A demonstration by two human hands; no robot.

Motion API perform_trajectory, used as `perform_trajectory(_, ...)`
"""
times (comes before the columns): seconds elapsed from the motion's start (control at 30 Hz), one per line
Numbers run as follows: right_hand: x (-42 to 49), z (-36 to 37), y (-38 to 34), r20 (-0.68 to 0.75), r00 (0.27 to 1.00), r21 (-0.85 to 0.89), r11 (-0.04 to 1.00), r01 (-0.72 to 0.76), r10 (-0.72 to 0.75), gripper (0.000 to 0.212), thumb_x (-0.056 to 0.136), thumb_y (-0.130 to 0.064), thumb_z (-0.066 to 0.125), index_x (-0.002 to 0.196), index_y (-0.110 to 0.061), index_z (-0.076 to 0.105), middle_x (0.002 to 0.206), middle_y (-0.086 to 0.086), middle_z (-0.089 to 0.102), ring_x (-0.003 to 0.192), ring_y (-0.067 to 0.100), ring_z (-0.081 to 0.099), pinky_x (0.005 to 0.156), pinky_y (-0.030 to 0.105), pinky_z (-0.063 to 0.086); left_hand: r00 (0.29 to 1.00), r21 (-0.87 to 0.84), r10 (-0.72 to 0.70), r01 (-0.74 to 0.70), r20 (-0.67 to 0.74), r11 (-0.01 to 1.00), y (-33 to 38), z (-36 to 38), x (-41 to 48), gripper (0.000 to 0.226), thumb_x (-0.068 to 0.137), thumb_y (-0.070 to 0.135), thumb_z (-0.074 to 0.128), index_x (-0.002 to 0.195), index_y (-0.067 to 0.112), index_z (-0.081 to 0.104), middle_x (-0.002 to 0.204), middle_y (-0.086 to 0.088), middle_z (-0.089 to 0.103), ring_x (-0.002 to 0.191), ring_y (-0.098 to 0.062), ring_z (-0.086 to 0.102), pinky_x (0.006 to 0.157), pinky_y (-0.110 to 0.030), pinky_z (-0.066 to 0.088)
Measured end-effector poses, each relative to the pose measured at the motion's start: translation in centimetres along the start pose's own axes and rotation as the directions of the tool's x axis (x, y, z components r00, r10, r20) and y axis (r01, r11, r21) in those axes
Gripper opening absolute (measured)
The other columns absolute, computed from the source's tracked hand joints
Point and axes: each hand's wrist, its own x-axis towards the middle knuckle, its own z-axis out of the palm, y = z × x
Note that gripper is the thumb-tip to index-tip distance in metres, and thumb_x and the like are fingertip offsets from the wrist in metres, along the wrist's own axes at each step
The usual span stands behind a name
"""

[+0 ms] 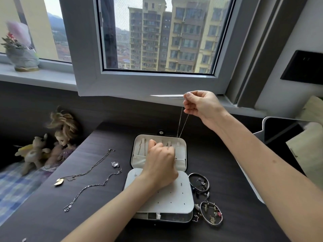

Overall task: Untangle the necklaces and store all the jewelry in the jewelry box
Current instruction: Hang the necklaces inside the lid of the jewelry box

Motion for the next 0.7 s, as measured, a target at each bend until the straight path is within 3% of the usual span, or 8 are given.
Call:
perform_trajectory(0.17, -0.1, 0.1, 0.0, 0.009, 1.0, -0.011, 1.0, 0.002, -0.002, 0.016, 0.096, -0.011, 0.052, 0.083, -0.009, 0.061, 0.069, 0.003, 0.061, 0.058, 0.011, 0.057, 0.064, 0.028, 0.054, 0.999, -0.05, 0.007, -0.01, -0.052, 0.999, 0.0, -0.1, -0.1, 0.011, 0.049, 0.015, 0.056, 0.058, 0.017, 0.049, 0.047, 0.004, 0.051, 0.054, -0.023, 0.039, 0.063, -0.034, 0.021)
perform_trajectory(0.3, -0.6, -0.2, 0.0, 0.037, 0.999, -0.089, 0.996, -0.006, 0.009, 0.013, 0.095, -0.011, 0.055, 0.085, -0.009, 0.062, 0.072, 0.004, 0.062, 0.061, 0.011, 0.058, 0.066, 0.029, 0.055, 0.996, -0.089, 0.039, -0.047, -0.082, 0.995, 0.0, -0.2, -0.1, 0.005, 0.054, 0.017, 0.054, 0.053, 0.019, 0.058, 0.047, 0.006, 0.053, 0.057, -0.021, 0.039, 0.065, -0.033, 0.021)
perform_trajectory(0.57, -2.5, -0.2, 0.4, 0.199, 0.978, -0.354, 0.935, 0.008, 0.066, 0.01, 0.092, -0.012, 0.06, 0.09, -0.004, 0.066, 0.071, 0.006, 0.064, 0.061, 0.012, 0.059, 0.062, 0.024, 0.056, 0.998, -0.014, 0.046, -0.047, -0.037, 0.999, 0.0, 0.1, 0.0, 0.025, 0.065, 0.03, 0.057, 0.044, 0.017, 0.058, 0.047, 0.005, 0.053, 0.058, -0.02, 0.042, 0.069, -0.035, 0.025)
perform_trajectory(0.7, -3.0, 0.0, 1.2, 0.204, 0.975, -0.45, 0.893, 0.01, 0.091, 0.011, 0.092, -0.008, 0.058, 0.088, -0.002, 0.066, 0.071, 0.009, 0.064, 0.059, 0.013, 0.06, 0.064, 0.029, 0.057, 0.998, 0.003, 0.054, -0.054, -0.034, 0.999, -0.1, 0.2, -0.1, 0.024, 0.068, 0.028, 0.058, 0.046, 0.018, 0.06, 0.049, 0.006, 0.057, 0.058, -0.021, 0.045, 0.07, -0.036, 0.026)
